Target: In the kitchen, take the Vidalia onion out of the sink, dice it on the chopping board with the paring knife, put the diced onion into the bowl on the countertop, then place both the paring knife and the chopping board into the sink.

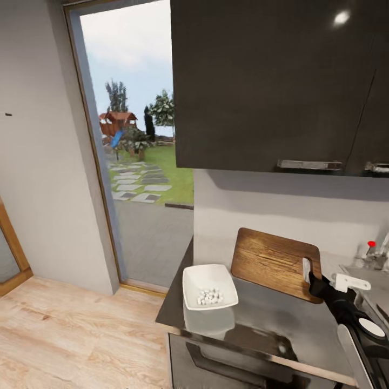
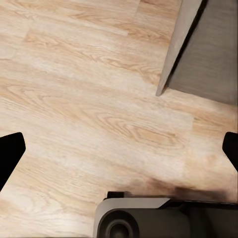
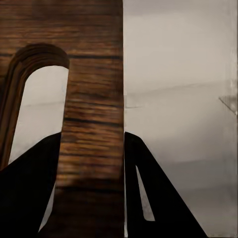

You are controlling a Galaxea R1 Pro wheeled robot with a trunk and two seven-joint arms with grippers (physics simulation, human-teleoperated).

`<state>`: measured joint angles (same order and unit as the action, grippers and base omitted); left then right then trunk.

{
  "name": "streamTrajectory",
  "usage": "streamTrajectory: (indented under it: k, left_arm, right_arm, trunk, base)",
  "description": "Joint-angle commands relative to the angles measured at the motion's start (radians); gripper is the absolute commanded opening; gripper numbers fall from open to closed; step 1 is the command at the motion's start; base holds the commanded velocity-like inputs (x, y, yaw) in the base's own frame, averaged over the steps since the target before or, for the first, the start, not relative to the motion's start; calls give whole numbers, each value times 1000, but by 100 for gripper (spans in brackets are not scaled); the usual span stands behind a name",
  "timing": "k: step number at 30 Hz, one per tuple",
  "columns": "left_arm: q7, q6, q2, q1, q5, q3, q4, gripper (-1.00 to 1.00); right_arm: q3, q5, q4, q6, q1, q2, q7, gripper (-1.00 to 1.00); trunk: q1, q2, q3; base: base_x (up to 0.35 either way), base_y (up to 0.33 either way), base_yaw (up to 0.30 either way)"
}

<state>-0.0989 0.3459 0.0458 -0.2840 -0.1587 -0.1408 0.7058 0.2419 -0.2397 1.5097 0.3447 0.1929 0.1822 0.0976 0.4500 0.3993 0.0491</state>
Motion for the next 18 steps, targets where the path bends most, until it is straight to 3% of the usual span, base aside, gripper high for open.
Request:
streamTrajectory:
  k: [1,11,14,18]
  left_arm:
    - [-8,2,2,0,-10,-8,1,100]
    - [-8,2,2,0,-9,-8,1,100]
    - [-8,2,2,0,-9,-8,1,100]
    - [-8,2,2,-1,-6,-8,1,100]
  right_arm:
    - [-1,-10,1,4,0,0,7,-100]
    - [-5,-6,-7,9,0,-2,19,-100]
    - [-6,-5,-9,27,0,-28,39,-100]
    - [-7,-3,-16,93,0,-81,160,-100]
  trunk:
    - [0,1,1]
    - [0,1,2]
    - [0,1,2]
    - [0,1,2]
  base:
    - [-244,-230,-161]
    - [-219,-230,-22]
    - [-124,-241,0]
    - [-25,-270,0]
